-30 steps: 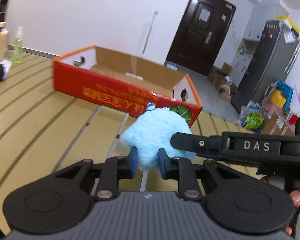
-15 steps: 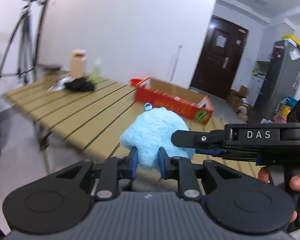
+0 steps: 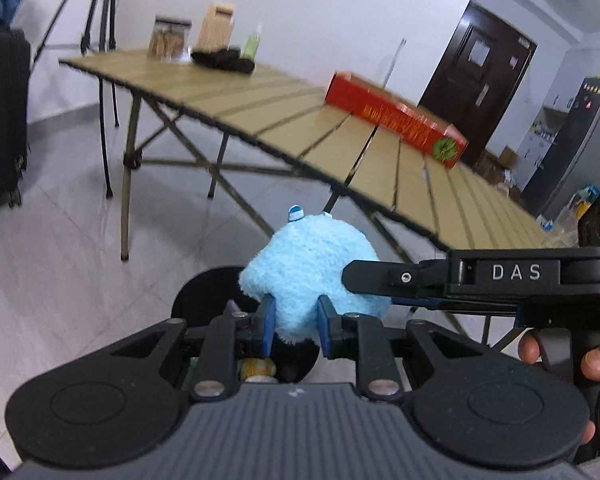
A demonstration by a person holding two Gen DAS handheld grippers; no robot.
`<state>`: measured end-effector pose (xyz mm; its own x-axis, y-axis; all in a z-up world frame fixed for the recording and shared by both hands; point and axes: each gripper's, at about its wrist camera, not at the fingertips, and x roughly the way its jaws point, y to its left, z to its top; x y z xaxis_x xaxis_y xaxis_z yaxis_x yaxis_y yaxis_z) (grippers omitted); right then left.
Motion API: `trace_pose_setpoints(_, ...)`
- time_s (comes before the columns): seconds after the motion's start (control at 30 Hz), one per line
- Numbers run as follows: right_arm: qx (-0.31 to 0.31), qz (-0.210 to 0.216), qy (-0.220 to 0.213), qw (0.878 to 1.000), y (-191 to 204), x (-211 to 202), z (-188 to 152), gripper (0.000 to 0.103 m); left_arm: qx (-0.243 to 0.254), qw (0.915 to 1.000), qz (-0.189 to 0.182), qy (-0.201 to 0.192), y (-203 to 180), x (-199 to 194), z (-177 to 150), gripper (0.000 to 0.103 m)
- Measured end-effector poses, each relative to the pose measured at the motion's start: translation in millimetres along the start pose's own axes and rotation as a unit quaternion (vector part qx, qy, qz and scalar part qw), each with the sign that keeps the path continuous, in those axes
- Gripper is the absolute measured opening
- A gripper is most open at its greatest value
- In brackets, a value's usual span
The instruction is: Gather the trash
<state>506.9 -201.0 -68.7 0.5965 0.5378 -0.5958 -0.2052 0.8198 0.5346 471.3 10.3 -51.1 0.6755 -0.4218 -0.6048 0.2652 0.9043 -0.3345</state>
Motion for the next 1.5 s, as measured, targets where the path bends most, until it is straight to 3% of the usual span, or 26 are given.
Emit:
trace_pose_setpoints(0.3,0.012,-0.068,0.052,0.996,-53.8,76.4,12.7,0.027,0.005,0.9955,0.013,0.093,20.5,106.8,6.1,0.021)
trace_pose_setpoints(0.4,0.003,-0.093,0.067,0.993,-70.1,103.1,12.2,0.031,0.024,0.9937,0.019,0.108,25.2,138.8,-2.3,0.021)
trace_pose_setpoints(0.5,0.002,-0.129,0.11,0.986,-88.0,134.1,4.9,0.032,0.043,0.9841,0.059,0.162,27.1,163.6,-11.5,0.021)
trace_pose_setpoints(0.57,0.006,-0.147,0.134,0.98,-98.6,146.9,-1.5,0.032,0.061,0.9796,0.072,0.178,26.9,172.2,-16.7,0.022)
trace_pose_setpoints(0.67,-0.001,-0.158,0.152,0.976,-105.3,152.7,-6.0,0.032,0.067,0.979,0.081,0.175,31.7,172.8,-20.5,0.024)
trace_pose_setpoints(0.9,-0.019,-0.159,0.148,0.976,-106.4,148.6,-3.2,0.036,0.051,0.9787,0.114,0.163,45.7,162.5,-14.4,0.033)
trace_pose_setpoints(1.23,-0.049,-0.161,0.134,0.977,-91.3,136.5,2.4,0.045,0.057,0.9808,0.12,0.143,41.2,156.5,-4.0,0.043)
trace_pose_setpoints(1.37,-0.069,-0.168,0.115,0.977,-77.4,122.9,3.7,0.046,0.064,0.9843,0.124,0.109,29.9,137.0,1.0,0.045)
trace_pose_setpoints(1.5,-0.107,-0.176,0.076,0.976,-53.8,95.5,6.1,0.046,0.075,0.9862,0.14,0.048,6.9,98.4,9.2,0.046)
